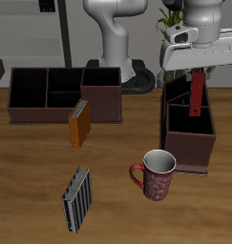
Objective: Place the red book into the left desk caddy's right compartment
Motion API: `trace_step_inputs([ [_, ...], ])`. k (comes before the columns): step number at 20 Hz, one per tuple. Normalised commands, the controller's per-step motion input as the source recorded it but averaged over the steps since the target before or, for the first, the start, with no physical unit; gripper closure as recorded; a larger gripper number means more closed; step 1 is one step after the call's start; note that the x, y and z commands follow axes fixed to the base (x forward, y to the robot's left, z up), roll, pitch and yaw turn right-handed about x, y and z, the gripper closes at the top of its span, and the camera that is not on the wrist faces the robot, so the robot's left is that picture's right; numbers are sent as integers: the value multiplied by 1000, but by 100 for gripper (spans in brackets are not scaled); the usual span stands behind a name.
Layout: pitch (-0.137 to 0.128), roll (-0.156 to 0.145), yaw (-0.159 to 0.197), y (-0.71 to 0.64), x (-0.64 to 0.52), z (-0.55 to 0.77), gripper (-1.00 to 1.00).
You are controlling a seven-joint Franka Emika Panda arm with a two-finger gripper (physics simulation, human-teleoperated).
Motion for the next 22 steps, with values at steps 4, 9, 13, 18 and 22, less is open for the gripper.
trace_step_inputs([
  [4,-2,5,13,-11,70,-104,100],
  [9,-6,-6,0,-31,71,-49,100],
  [13,27,0,3,21,63,-166,100],
  [18,35,15,-3,78,22,-206,100],
  [22,16,15,9,47,49,-170,100],
])
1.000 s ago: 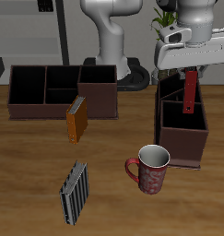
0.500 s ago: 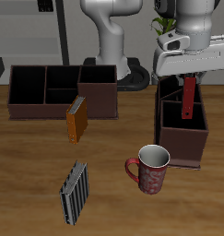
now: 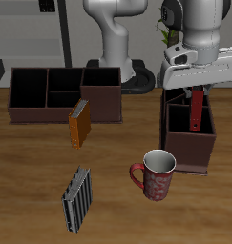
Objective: Place the red book into the left desk caddy's right compartment
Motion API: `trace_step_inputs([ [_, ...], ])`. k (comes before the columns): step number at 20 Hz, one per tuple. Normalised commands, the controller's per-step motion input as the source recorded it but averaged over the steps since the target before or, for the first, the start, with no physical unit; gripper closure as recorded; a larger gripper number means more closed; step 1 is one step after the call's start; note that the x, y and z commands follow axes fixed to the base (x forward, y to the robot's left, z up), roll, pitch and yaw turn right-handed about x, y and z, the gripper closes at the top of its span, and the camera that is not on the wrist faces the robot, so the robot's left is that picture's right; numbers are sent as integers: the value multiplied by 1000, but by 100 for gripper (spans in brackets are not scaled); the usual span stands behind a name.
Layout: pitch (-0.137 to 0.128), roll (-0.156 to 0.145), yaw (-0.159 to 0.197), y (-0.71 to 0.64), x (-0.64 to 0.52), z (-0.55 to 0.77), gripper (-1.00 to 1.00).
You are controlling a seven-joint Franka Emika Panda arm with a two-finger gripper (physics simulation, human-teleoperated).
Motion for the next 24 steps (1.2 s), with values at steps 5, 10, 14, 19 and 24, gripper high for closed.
trace_step_inputs([
  [5,32,-3,8,-32,78,-251,100],
  [10,40,-7,-2,-38,83,-283,100],
  [14,57,0,8,-32,50,-347,100],
  [19,104,16,33,33,37,-403,-100],
  [24,23,14,-48,-7,-89,-80,-100],
])
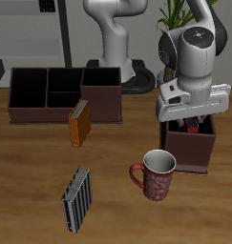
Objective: Place the red book into the left desk caddy's right compartment
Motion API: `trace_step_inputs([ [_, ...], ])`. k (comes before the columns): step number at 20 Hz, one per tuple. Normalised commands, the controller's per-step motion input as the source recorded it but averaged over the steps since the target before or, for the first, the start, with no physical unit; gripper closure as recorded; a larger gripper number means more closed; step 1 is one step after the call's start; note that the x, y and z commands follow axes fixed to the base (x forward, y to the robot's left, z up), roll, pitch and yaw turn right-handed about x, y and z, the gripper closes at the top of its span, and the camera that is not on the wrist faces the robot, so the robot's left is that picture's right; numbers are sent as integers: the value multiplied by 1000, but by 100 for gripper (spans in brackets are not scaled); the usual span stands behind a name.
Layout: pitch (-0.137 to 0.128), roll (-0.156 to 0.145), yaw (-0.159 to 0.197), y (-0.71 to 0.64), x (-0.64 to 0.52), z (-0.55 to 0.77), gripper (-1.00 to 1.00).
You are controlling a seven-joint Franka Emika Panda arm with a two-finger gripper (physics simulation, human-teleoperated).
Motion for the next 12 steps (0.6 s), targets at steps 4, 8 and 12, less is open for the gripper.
trace_step_inputs([
  [4,11,35,-1,5,-83,0,-100],
  [8,-5,8,-28,-68,-68,69,-100],
  [12,-26,50,-51,-228,-231,181,-100],
])
